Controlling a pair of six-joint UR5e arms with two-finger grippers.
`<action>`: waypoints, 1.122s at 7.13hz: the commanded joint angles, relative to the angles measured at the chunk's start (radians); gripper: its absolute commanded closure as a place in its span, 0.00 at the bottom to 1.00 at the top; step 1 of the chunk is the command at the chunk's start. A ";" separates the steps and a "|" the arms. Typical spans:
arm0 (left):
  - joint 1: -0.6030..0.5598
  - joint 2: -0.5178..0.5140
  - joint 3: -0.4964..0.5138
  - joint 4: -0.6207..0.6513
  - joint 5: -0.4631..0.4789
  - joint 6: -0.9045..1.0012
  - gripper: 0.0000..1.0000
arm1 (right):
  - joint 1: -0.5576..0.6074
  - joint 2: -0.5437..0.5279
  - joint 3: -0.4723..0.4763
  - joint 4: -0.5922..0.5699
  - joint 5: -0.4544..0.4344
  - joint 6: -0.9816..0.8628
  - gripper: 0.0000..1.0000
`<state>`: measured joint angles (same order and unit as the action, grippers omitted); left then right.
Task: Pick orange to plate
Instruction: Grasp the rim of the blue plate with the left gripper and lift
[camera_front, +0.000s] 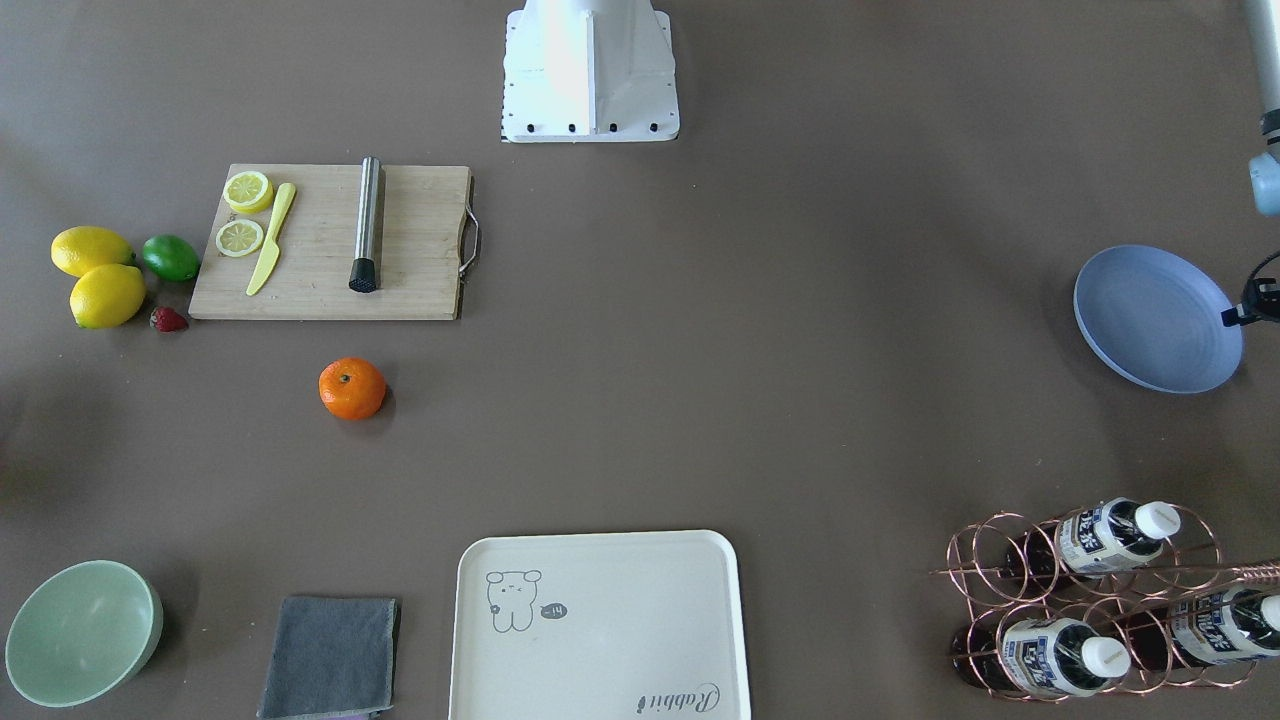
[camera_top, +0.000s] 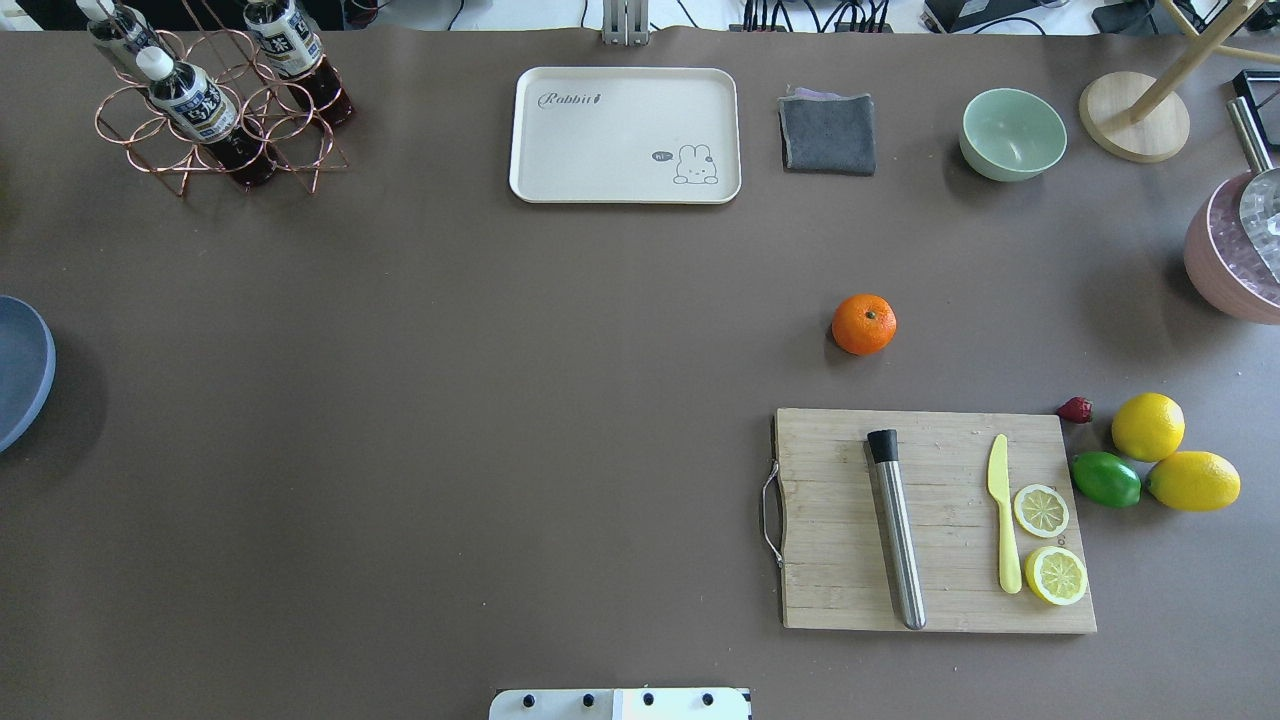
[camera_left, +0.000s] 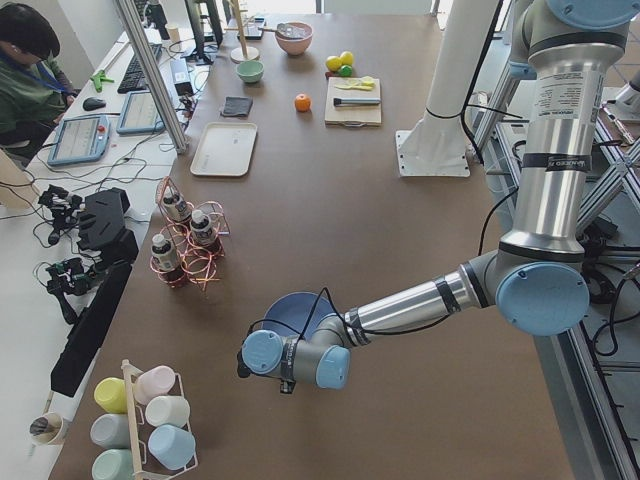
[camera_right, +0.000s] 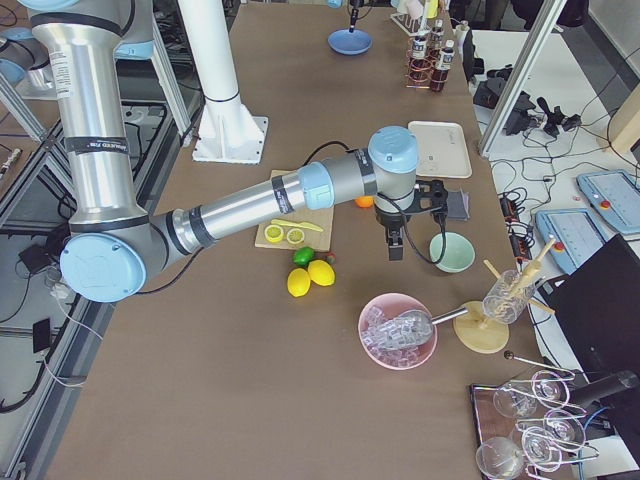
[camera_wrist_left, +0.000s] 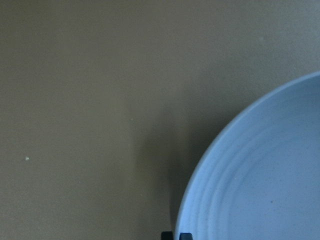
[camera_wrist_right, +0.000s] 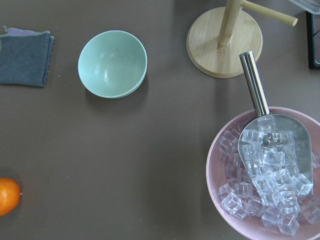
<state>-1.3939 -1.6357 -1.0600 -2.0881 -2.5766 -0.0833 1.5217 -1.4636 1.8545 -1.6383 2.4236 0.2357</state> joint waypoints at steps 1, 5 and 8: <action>-0.026 0.026 -0.163 0.130 -0.188 -0.004 1.00 | 0.000 0.008 0.005 0.000 0.000 -0.003 0.00; 0.022 0.149 -0.701 0.149 -0.064 -0.496 1.00 | 0.000 0.005 0.018 0.000 0.006 -0.006 0.00; 0.298 -0.009 -0.892 0.148 0.102 -0.969 1.00 | 0.002 -0.021 0.041 0.000 0.011 -0.001 0.00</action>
<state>-1.2156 -1.5646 -1.8859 -1.9404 -2.5497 -0.8624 1.5227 -1.4724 1.8852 -1.6387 2.4340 0.2339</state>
